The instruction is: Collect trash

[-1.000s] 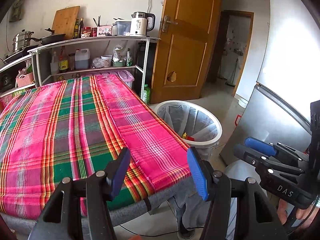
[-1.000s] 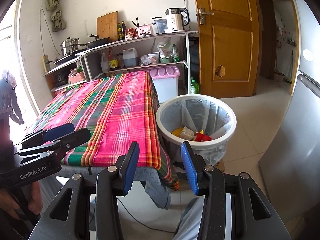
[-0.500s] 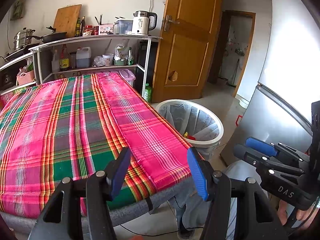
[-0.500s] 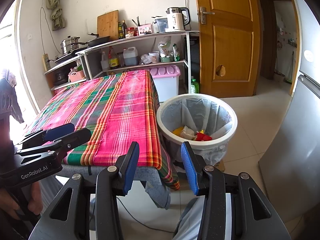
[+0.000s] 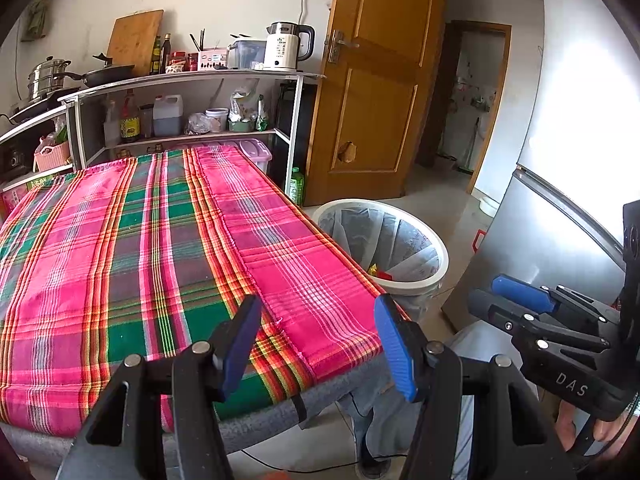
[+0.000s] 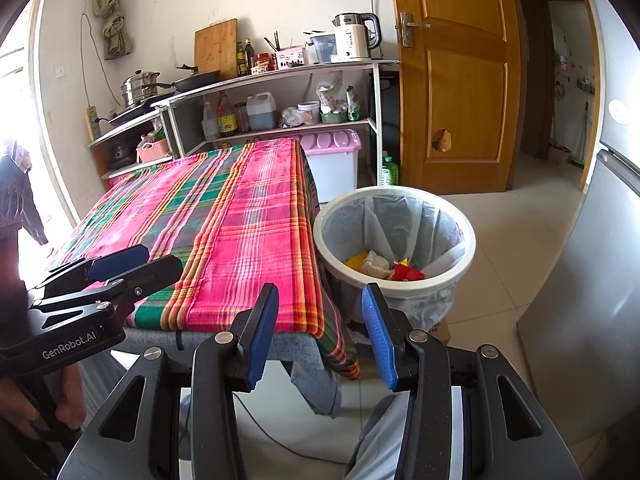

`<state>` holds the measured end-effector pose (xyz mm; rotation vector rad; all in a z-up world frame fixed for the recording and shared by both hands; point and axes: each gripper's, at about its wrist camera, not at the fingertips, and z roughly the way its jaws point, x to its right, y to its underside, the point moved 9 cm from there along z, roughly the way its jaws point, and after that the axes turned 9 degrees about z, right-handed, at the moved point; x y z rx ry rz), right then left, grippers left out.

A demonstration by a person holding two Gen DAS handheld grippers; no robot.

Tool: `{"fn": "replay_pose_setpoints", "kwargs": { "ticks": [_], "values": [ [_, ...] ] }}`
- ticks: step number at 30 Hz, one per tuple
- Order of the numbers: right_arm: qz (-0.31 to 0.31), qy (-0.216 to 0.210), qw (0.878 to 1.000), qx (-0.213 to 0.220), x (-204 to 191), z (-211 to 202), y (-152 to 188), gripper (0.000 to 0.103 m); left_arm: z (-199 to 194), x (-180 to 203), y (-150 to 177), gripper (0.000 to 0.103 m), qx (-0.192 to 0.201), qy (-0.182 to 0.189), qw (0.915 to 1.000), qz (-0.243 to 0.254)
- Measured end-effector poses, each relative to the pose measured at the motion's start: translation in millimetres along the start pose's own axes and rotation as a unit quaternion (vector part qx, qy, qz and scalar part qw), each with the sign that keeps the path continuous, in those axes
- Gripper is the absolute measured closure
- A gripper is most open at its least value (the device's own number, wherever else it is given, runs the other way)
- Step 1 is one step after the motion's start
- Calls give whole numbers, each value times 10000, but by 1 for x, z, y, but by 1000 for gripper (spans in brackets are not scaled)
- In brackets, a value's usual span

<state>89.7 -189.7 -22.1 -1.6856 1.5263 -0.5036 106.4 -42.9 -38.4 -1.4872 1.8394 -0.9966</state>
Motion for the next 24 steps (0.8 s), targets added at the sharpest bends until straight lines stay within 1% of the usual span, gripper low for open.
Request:
{"fn": "replay_pose_setpoints", "kwargs": {
  "ticks": [24],
  "values": [
    [-13, 0, 10000, -4, 0, 2, 0, 58, 1, -1, 1, 42, -21, -83, 10000, 13]
  ]
}}
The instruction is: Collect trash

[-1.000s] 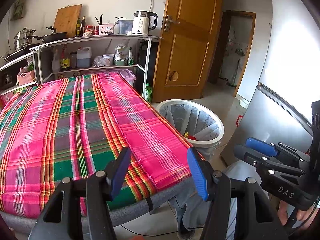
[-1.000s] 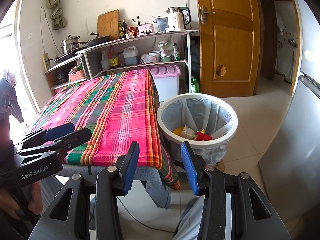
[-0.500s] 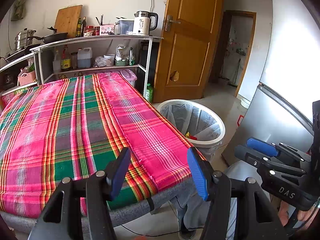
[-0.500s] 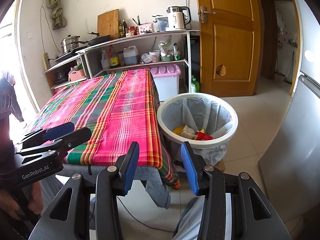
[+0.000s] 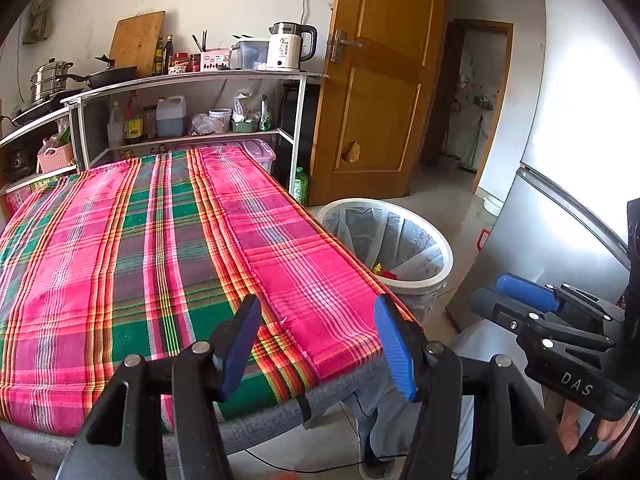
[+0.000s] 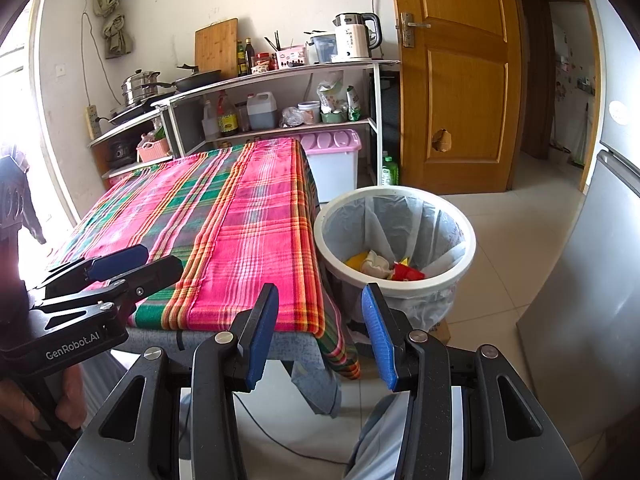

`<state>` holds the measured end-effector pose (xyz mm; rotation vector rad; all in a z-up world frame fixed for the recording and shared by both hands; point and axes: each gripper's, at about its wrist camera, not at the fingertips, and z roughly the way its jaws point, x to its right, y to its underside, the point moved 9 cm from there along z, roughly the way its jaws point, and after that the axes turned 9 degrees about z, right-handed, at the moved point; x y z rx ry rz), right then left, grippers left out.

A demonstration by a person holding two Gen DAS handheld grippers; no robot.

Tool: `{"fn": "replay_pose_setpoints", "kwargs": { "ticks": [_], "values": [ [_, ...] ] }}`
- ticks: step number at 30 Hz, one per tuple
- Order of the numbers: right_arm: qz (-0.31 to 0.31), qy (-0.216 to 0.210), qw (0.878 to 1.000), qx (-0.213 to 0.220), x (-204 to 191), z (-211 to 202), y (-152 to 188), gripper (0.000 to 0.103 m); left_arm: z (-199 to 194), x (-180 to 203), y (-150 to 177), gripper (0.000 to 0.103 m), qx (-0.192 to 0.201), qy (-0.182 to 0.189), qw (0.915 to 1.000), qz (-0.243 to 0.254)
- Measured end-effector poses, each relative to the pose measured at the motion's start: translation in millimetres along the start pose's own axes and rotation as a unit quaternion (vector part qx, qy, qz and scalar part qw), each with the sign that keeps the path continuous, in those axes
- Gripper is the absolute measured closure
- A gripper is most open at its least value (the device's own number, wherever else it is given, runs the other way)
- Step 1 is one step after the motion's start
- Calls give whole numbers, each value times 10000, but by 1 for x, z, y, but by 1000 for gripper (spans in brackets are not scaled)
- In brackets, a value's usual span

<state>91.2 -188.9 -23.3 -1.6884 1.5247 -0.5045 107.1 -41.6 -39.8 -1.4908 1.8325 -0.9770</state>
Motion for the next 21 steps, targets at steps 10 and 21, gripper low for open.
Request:
{"fn": "replay_pose_setpoints", "kwargs": {
  "ticks": [10, 21],
  "values": [
    [-7, -6, 10000, -11, 1, 1, 0, 58, 3, 4, 2, 42, -61, -27, 9999, 76],
    [-16, -10, 10000, -5, 0, 1, 0, 58, 4, 4, 3, 42, -68, -22, 9999, 77]
  ]
}}
